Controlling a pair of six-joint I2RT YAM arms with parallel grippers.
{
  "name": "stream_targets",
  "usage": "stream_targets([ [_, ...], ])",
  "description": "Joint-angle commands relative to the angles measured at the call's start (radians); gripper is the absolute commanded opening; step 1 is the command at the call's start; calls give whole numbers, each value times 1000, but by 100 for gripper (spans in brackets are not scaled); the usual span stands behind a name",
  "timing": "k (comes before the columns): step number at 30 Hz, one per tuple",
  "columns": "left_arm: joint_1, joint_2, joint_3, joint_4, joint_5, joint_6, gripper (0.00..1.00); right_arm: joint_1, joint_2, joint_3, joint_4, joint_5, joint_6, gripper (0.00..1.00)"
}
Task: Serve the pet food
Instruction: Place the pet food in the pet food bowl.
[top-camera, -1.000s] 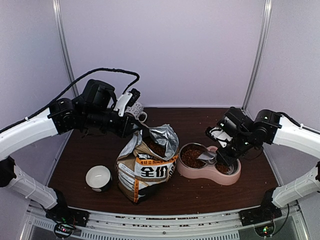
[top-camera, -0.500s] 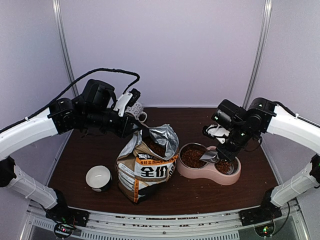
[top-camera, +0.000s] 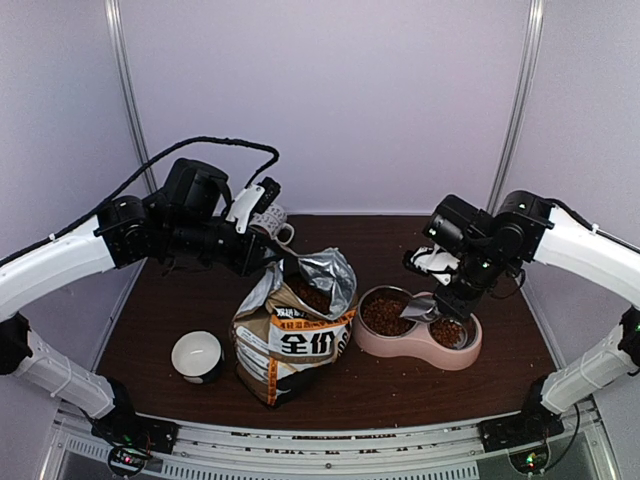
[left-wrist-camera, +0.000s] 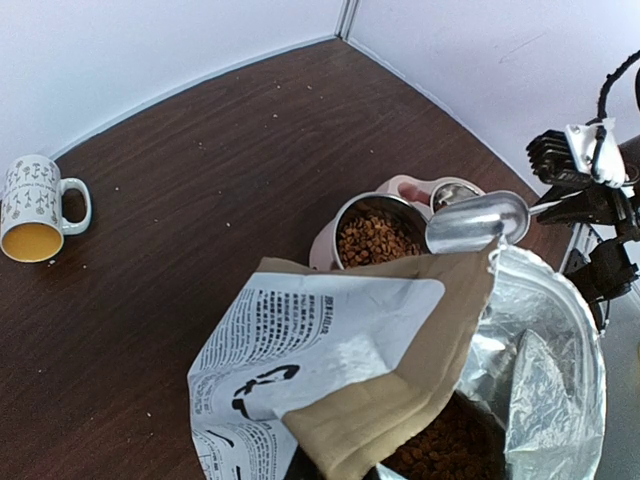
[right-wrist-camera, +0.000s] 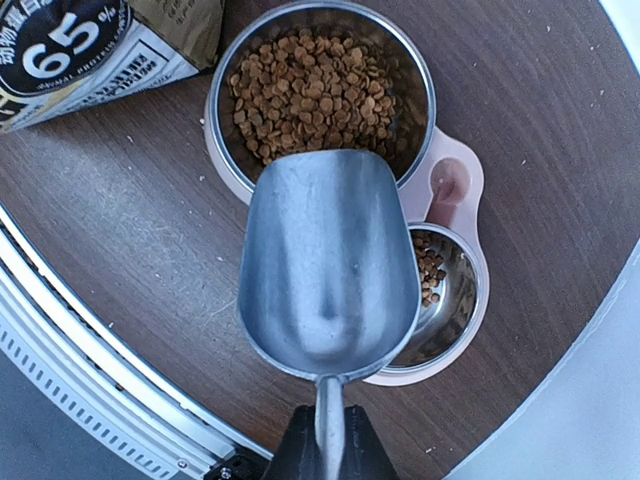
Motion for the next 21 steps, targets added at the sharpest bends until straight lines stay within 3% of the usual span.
stream_targets([
  [1, 21, -83, 48, 218, -31, 20, 0, 11, -118, -15, 102, 32, -23, 0],
  [9, 21, -97, 43, 230, -40, 10, 0, 120, -451, -270, 451, 34, -71, 0],
  [15, 21, -109, 37, 229, -49, -5, 0, 177, -484, -328, 476, 13, -1, 0],
  [21, 21, -112, 36, 234, -53, -19, 0, 261, -479, -436, 506, -81, 221, 0],
])
